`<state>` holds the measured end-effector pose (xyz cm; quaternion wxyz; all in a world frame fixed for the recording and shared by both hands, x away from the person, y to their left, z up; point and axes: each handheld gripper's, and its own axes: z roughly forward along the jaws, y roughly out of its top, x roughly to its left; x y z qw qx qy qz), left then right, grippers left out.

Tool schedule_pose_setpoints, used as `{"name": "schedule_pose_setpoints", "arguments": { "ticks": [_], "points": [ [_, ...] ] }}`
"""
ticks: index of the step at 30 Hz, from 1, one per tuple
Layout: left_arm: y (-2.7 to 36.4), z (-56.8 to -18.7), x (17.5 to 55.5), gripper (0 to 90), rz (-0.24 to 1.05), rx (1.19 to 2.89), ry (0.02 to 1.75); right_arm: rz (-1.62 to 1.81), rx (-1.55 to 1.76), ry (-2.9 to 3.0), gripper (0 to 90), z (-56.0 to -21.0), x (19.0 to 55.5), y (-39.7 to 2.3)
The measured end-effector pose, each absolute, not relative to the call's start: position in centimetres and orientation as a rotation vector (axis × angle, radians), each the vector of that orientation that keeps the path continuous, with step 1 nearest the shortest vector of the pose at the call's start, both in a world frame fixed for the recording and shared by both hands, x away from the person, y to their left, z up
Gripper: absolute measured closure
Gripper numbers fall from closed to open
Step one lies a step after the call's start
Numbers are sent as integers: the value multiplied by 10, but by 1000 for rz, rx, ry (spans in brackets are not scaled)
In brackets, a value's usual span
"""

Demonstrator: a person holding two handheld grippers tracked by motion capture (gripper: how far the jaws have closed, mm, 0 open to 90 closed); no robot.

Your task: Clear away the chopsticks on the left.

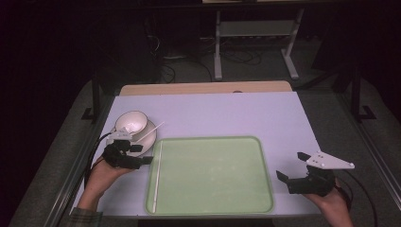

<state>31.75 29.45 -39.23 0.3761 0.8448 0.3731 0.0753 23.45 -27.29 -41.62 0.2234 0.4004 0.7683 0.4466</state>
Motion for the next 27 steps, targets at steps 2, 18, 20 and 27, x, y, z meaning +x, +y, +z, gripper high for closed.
{"name": "schedule_pose_setpoints", "arguments": {
  "ticks": [2,18,20,27],
  "points": [
    [300,-390,317,282,203,2156,961,1234,1105,2120,0,-416,234,-273],
    [346,-379,318,195,276,2096,1070,1233,1099,2113,0,-414,234,-273],
    [352,-378,319,196,295,2092,1086,1233,1099,2114,0,-414,234,-273],
    [366,-384,328,262,342,2090,1134,1232,1099,2114,0,-414,234,-272]
  ]
}}
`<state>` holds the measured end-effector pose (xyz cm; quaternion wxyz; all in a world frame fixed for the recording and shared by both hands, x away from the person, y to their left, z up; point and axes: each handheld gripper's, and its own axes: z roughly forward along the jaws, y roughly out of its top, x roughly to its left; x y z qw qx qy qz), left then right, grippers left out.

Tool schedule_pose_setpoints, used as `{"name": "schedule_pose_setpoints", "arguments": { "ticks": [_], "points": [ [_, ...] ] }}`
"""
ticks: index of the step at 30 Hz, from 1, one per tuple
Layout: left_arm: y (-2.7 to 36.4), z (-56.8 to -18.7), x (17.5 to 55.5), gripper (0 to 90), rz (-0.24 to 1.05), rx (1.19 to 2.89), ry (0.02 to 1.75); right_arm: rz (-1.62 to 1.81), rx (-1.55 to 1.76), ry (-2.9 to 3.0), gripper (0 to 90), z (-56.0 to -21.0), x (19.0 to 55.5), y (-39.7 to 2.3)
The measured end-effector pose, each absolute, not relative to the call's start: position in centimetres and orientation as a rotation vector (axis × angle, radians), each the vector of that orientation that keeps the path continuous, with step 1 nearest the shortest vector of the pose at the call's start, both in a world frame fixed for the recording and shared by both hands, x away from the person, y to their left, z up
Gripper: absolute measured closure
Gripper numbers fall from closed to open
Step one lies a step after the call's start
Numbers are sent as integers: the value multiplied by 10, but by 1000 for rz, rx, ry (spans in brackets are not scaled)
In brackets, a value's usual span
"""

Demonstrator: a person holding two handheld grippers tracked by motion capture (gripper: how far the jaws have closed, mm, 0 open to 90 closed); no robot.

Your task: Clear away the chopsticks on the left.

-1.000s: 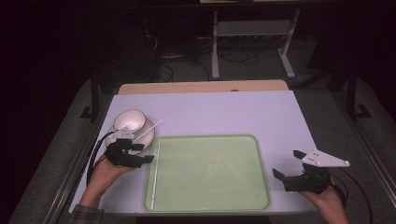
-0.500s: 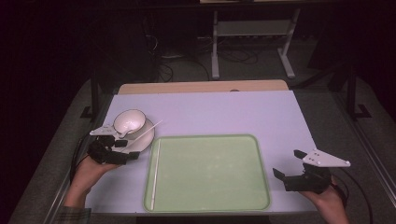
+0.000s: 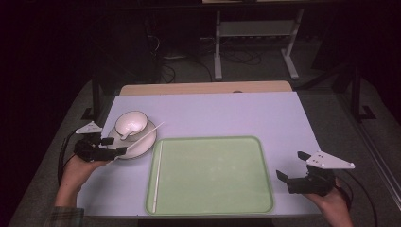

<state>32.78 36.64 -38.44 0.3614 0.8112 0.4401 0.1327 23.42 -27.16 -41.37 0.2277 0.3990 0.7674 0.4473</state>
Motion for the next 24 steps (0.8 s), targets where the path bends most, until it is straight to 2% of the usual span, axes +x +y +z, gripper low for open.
{"name": "schedule_pose_setpoints", "arguments": {
  "ticks": [8,24],
  "points": [
    [365,-400,342,375,321,2120,1145,1235,1098,2113,0,-413,234,-272],
    [355,-421,355,541,325,2160,1189,1243,1092,2114,0,-412,234,-271]
  ]
}}
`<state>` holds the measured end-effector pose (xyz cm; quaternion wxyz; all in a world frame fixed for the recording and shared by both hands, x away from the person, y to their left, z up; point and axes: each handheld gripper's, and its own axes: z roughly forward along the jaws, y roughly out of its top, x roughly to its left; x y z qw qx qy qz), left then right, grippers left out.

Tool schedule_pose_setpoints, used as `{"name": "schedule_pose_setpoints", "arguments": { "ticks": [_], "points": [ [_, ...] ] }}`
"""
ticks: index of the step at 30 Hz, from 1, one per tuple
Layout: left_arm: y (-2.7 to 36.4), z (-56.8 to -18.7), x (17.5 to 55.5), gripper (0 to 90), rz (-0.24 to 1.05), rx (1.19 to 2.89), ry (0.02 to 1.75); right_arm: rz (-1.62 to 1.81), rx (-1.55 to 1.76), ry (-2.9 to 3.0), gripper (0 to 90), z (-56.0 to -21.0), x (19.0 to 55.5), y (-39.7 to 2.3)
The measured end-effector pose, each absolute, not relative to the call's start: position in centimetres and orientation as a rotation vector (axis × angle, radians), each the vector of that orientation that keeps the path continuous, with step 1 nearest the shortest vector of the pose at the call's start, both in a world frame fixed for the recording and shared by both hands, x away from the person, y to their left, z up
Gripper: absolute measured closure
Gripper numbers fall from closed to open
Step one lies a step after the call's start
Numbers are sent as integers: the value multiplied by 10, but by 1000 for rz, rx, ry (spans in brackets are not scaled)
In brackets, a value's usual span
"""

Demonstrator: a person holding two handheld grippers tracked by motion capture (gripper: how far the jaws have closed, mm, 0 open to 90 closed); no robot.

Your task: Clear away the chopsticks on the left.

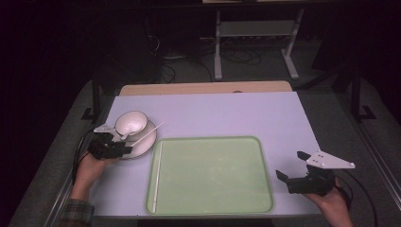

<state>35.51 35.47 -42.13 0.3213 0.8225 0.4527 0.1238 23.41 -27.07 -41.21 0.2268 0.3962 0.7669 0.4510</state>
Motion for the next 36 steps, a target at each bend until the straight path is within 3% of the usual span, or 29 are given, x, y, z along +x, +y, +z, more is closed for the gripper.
{"name": "schedule_pose_setpoints", "arguments": {
  "ticks": [19,36],
  "points": [
    [351,-425,355,799,261,2199,1117,1253,1090,2103,0,-410,233,-273],
    [348,-410,347,835,206,2129,1050,1256,1097,2089,0,-409,233,-276]
  ]
}}
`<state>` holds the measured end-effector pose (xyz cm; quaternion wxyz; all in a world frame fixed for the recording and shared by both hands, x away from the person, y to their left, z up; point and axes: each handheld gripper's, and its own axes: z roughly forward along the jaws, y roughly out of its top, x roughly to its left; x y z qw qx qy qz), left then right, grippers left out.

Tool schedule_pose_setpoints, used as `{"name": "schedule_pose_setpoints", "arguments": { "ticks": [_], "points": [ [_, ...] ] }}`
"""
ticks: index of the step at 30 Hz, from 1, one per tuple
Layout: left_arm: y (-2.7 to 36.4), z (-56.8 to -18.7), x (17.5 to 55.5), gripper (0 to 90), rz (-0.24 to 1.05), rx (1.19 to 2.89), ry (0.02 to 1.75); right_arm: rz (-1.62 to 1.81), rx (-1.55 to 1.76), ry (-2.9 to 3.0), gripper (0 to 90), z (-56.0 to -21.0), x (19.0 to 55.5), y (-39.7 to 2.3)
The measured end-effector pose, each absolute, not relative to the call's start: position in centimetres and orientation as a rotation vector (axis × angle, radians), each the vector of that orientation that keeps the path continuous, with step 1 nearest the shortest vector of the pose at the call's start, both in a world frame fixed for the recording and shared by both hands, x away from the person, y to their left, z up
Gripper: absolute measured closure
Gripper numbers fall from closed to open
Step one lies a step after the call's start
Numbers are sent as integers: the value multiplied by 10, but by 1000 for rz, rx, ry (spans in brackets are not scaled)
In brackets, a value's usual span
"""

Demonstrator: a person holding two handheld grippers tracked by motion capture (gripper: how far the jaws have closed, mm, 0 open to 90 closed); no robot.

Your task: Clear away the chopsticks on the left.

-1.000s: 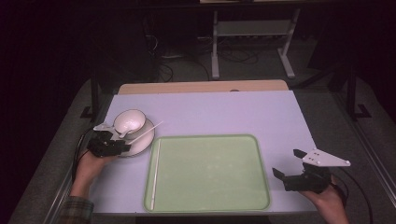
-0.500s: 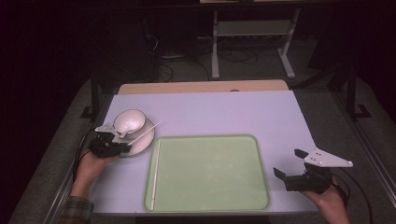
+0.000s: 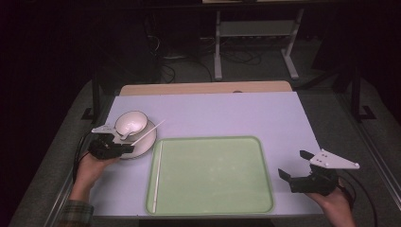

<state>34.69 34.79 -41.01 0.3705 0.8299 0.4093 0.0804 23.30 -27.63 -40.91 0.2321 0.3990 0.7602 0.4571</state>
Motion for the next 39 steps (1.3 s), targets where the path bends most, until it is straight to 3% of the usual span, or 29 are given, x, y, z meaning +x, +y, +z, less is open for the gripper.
{"name": "schedule_pose_setpoints", "arguments": {
  "ticks": [19,39],
  "points": [
    [336,-394,328,836,161,2070,964,1291,1109,2069,0,-407,233,-280],
    [281,-387,316,836,98,2068,844,1289,1106,2086,0,-409,233,-278]
  ]
}}
